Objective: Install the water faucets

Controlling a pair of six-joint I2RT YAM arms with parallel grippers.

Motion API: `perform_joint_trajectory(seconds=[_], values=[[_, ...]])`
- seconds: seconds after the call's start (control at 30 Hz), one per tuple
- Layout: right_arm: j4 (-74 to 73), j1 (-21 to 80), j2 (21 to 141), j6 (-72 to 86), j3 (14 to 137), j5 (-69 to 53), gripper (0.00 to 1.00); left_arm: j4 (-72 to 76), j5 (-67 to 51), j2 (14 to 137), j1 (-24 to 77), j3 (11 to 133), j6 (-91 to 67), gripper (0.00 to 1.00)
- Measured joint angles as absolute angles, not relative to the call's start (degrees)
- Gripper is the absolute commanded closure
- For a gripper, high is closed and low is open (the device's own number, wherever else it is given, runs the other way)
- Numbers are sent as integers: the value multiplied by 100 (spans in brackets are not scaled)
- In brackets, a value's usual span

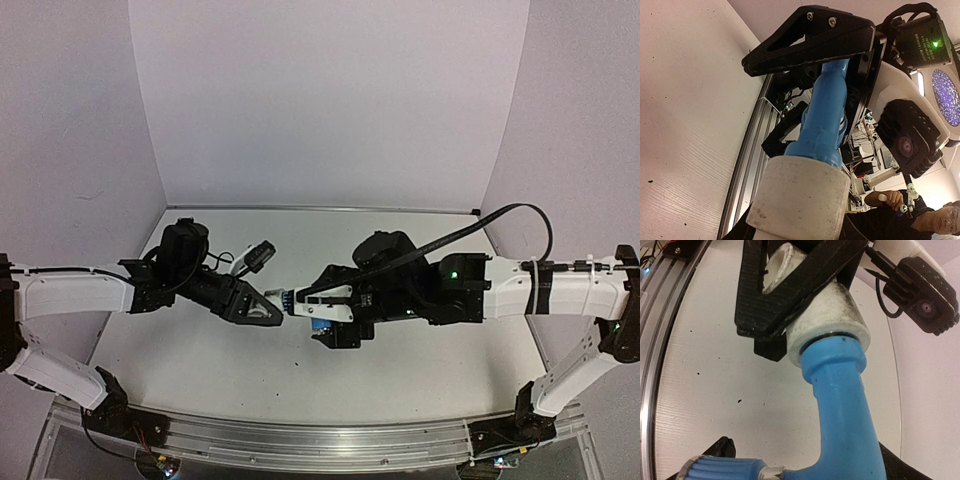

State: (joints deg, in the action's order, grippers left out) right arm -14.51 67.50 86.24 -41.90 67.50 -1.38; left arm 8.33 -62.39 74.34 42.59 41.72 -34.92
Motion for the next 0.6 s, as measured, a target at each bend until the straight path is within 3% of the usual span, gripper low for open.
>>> perform_joint_trajectory(seconds=[0.17,0.4,0.5,0.6], values=[[-1509,6720,8604,-3776,6751,-352,72,667,-6105,7513,4261,4306,-3319,100],[-1453,6263,8618,-2271,6836,-1557,92,508,-4574,7003,4460,4293,-2081,100],[-1073,5732,8809,-849,7088,-3126,92,885,-3892,6680,4491,4077,-1243,100],[6,5146,9203,1283,7249,-4763,68,1427,-3168,6550,4471,3902,-280,100]])
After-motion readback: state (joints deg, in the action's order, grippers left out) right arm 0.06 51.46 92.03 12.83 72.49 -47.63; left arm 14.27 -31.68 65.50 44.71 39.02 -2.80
